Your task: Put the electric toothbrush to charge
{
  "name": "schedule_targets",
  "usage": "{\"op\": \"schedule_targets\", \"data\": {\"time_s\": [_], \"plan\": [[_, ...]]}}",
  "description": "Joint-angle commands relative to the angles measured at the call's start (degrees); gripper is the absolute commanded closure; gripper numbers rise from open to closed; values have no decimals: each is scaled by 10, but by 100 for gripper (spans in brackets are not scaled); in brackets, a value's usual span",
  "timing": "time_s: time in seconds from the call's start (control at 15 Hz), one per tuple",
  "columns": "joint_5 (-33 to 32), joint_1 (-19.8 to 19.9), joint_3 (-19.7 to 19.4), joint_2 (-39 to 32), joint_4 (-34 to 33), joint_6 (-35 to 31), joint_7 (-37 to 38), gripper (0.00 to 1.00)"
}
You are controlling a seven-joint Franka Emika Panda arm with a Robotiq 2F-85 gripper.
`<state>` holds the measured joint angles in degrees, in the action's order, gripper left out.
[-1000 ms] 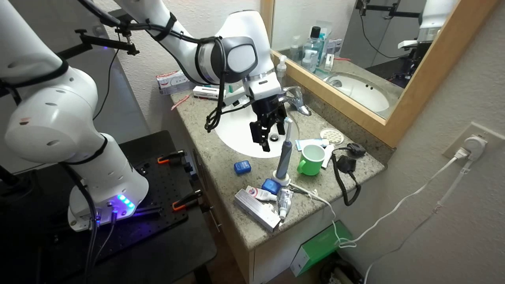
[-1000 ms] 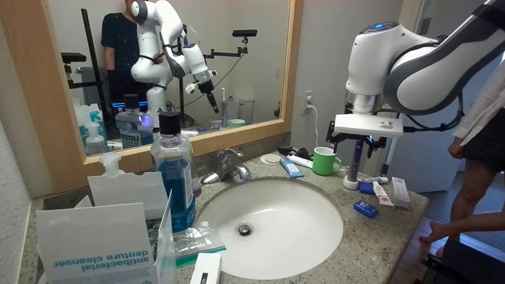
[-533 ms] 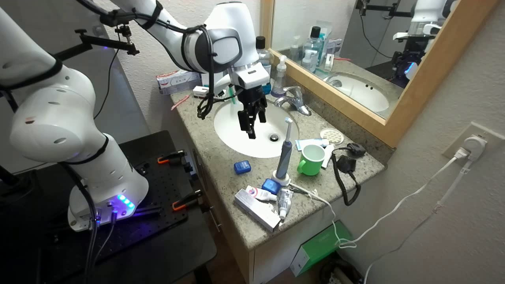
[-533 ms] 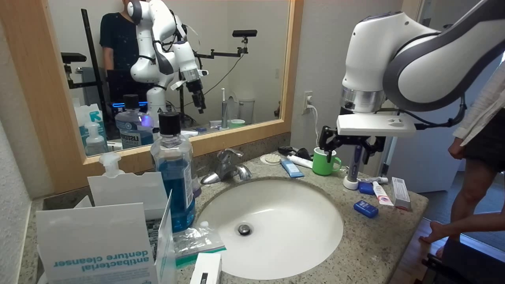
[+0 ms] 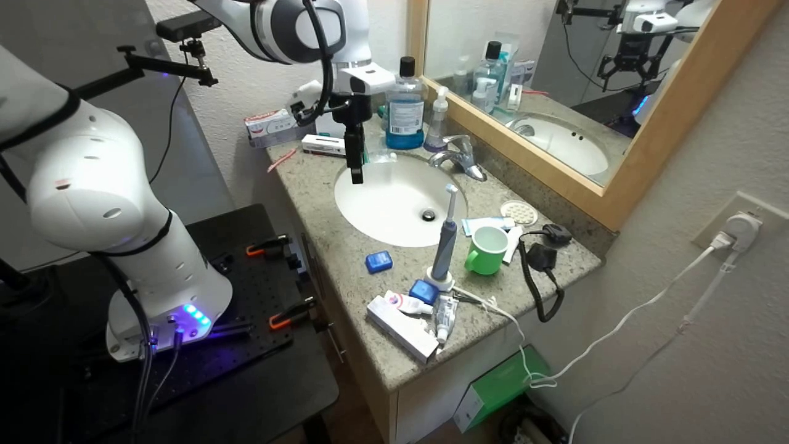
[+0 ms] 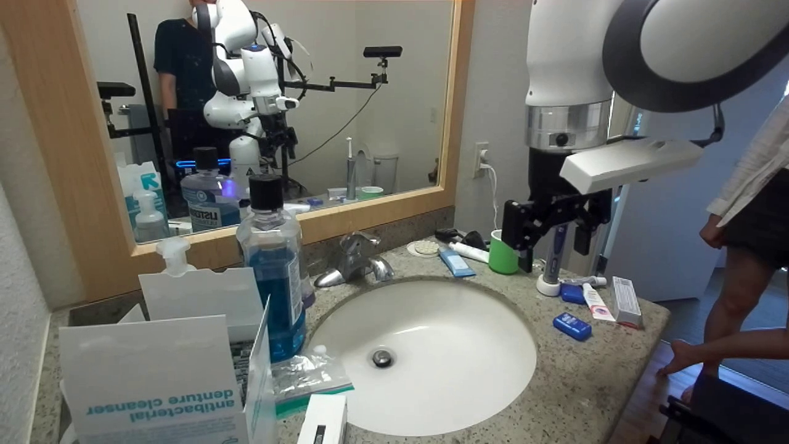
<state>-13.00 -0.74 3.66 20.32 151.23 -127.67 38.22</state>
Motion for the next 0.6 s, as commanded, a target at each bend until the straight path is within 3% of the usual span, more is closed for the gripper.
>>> {"op": "schedule_targets", "data": {"time_s": [0.0, 0.27, 0.33, 0.53], "plan": [[29, -12, 11, 38, -13, 75, -115, 0], [36, -17, 17, 61, -21, 117, -194, 0], [26, -3, 23, 46, -15, 91, -165, 0], [27, -5, 24, 54, -16, 99, -183, 0]]}}
